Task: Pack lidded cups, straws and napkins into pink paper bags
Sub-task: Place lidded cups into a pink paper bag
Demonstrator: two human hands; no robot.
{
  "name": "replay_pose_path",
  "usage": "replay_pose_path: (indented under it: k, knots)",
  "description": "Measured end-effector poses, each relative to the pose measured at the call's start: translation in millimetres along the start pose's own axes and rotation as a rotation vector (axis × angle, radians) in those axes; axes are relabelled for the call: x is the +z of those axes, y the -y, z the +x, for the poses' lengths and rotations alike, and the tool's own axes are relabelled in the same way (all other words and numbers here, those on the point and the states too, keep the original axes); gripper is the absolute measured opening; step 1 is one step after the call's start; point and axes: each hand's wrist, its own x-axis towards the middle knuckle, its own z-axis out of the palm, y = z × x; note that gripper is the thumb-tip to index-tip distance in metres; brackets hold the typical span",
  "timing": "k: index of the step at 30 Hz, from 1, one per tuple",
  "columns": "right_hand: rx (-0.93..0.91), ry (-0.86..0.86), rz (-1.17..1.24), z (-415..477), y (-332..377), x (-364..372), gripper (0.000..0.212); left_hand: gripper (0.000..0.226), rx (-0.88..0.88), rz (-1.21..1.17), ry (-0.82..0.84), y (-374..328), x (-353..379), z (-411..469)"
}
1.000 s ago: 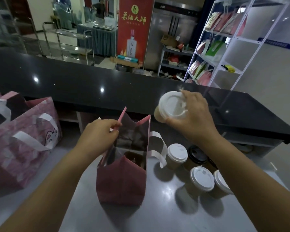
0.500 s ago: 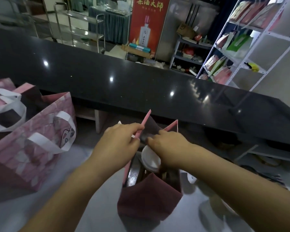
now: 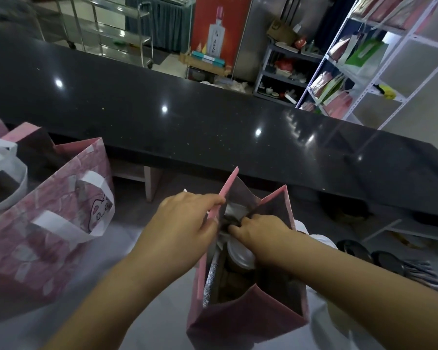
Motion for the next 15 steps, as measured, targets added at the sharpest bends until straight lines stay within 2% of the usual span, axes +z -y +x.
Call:
replay_pose_path:
  k: [4,7,11,15]
  knots:
    - [-0.033,-0.051,0.056,10.0,-3.0,-0.8,0.073,0.040,-0.029,-0.027,-0.001,0.7,-0.2,-0.4]
    - [-0.060,-0.087,0.066,17.3,-0.2,1.6,0.077,0.033,-0.022,-0.005,-0.012,0.3,-2.5,0.3]
    - [-0.100,-0.104,0.048,20.8,2.2,12.8,0.070,0.026,-0.013,0.135,-0.032,-11.8,-1.5,0.0]
    - [-0.129,-0.053,0.049,18.8,-4.4,14.2,0.077,0.018,-0.061,0.313,-0.061,-32.8,3.7,-7.9]
